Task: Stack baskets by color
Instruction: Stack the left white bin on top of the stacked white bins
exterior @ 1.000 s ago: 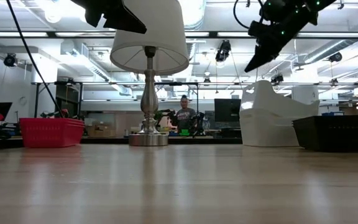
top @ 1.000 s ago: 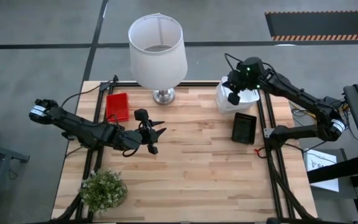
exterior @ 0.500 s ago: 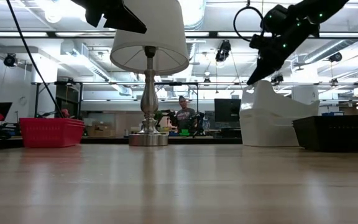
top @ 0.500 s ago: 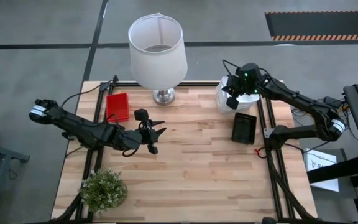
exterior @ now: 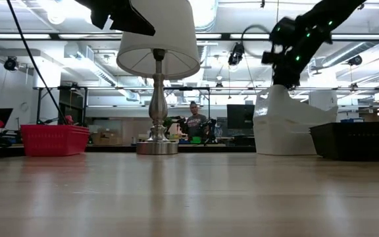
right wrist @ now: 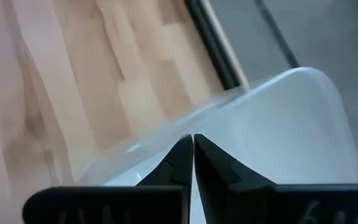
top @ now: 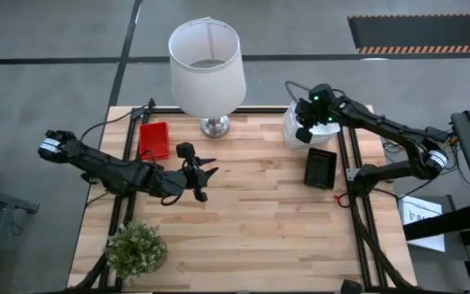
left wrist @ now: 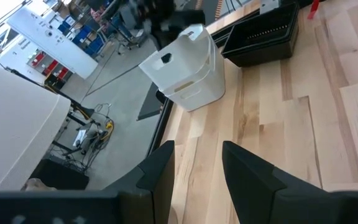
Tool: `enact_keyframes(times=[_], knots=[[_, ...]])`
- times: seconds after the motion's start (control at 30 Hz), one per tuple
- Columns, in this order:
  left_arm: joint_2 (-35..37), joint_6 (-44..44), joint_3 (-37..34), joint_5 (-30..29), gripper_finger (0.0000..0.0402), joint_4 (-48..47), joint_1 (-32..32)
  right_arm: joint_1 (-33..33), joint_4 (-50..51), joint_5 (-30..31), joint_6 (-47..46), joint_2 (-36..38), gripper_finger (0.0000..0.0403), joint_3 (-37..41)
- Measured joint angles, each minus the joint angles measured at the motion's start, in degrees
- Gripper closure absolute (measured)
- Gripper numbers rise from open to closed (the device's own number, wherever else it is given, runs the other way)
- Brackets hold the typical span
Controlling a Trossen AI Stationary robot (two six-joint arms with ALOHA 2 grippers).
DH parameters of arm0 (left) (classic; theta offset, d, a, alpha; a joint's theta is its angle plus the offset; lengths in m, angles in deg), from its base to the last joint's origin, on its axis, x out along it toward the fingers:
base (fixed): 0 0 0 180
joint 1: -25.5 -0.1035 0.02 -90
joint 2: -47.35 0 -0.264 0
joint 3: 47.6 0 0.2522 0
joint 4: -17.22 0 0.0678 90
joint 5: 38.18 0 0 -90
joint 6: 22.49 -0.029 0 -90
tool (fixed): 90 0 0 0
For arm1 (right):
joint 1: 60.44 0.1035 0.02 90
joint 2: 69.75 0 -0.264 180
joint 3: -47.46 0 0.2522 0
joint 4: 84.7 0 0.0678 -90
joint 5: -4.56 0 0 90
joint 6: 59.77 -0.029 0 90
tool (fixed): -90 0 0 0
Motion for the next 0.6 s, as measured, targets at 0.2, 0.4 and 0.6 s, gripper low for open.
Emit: enact_keyframes(times=[0.2, 0.4, 0.6], knots=[[0.0, 0.0, 0.0, 0.0, 0.0283, -0.1, 0.0, 0.0, -1.0, 1.6, -0.8, 0.4, 0.0394, -1.2], [0.0, 0.0, 0.0, 0.0, 0.0283, -0.1, 0.0, 0.0, 0.9, 3.6, -6.6, 0.8, 0.0392, -6.0], [0.0, 0.0, 0.0, 0.0, 0.0283, -0.1, 0.0, 0.0, 9.1, 3.6, -19.2, 0.5, 0.0363, -12.2]])
